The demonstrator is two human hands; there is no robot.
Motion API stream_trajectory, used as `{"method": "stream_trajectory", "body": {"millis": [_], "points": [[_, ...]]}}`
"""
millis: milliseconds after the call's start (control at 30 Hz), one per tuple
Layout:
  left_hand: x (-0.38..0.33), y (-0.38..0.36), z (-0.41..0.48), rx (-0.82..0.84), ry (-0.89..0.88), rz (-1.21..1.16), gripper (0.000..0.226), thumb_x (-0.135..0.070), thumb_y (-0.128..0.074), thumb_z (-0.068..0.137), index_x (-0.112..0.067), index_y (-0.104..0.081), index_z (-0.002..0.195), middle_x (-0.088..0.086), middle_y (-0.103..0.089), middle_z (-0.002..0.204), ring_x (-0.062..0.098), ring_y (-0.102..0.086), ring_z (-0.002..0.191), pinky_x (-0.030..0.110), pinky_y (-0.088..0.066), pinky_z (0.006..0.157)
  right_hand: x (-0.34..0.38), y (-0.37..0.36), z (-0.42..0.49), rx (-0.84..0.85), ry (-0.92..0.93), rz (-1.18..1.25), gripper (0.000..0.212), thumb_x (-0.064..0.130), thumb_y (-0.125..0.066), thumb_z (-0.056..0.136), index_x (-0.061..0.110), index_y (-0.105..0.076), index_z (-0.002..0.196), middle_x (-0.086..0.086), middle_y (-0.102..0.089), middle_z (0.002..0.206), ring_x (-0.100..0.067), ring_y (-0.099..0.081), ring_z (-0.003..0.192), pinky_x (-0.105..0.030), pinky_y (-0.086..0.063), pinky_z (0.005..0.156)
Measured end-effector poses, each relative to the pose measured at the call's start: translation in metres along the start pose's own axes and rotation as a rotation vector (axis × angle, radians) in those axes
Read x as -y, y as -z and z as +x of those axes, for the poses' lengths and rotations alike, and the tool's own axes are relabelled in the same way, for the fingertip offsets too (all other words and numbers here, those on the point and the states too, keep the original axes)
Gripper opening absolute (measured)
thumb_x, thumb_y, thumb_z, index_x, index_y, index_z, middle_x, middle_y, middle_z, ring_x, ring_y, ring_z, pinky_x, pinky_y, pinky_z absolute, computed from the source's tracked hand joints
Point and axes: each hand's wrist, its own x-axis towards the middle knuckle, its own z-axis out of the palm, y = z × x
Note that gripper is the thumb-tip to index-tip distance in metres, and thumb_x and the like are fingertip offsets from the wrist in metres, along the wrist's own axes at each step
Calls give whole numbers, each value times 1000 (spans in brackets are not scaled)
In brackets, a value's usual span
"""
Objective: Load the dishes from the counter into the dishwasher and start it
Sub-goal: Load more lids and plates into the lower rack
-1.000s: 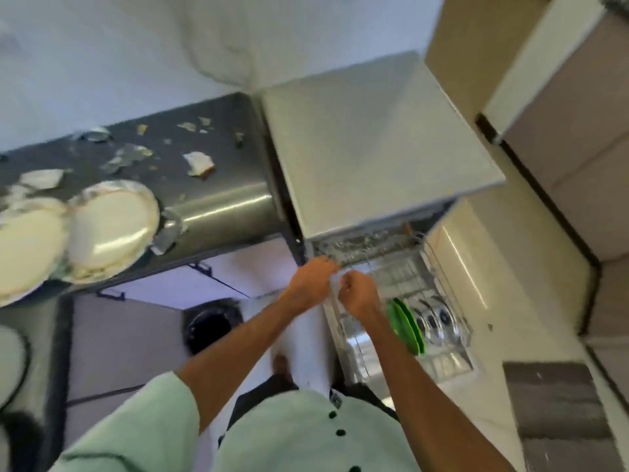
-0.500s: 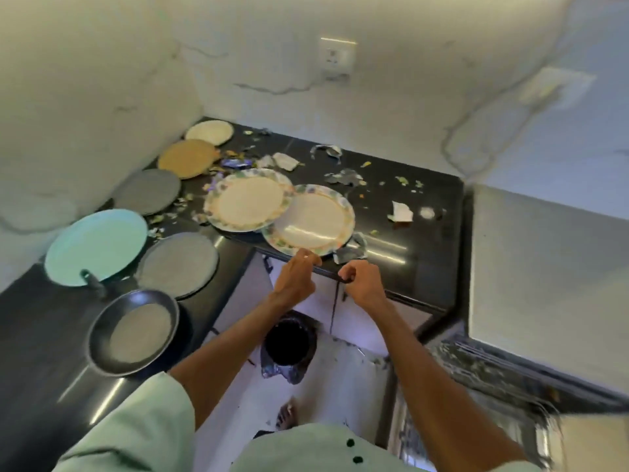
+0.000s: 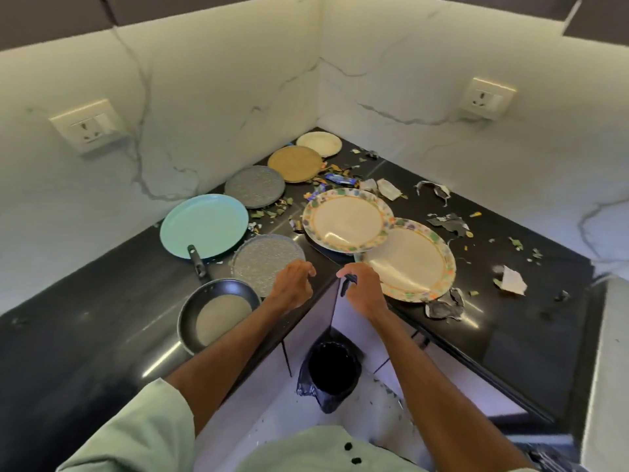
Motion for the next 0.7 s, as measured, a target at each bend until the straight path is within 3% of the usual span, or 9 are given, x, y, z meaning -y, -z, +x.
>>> {"method": "stream_trajectory", "body": {"millis": [200, 367, 500, 700], "points": [[29, 9, 4, 6, 136, -10, 28, -6, -60, 83, -17, -65, 108, 8, -59, 121, 28, -54, 116, 39, -46, 95, 13, -22, 33, 76, 72, -69, 55, -20, -48, 72, 17, -76, 101, 0, -70, 115, -13, -61, 109, -21, -46, 91], [40, 0, 8, 40, 209, -22, 29, -4, -61, 85, -16, -66, 110, 8, -58, 128, 27, -52, 121, 38, -44, 100, 12, -39, 57, 151, 137, -100, 51, -16, -49, 74, 19, -75, 100, 1, -72, 109, -14, -62, 104, -30, -50, 96], [37, 4, 26, 5, 263, -47, 28, -5, -60, 84, -17, -67, 109, 8, -60, 126, 27, -53, 120, 38, -46, 98, 9, -40, 82, 220, 165, -108, 46, -13, -48, 81, 19, -75, 99, 1, -69, 110, -13, -60, 105, -23, -42, 91], [15, 4, 55, -46, 338, -38, 26, -8, -59, 88, -17, -69, 110, 7, -62, 123, 27, -55, 118, 40, -46, 96, -4, -20, 124, 207, 209, -102, 41, -13, -54, 82, 19, -76, 97, -4, -72, 106, -16, -63, 99, -30, -52, 91]]}}
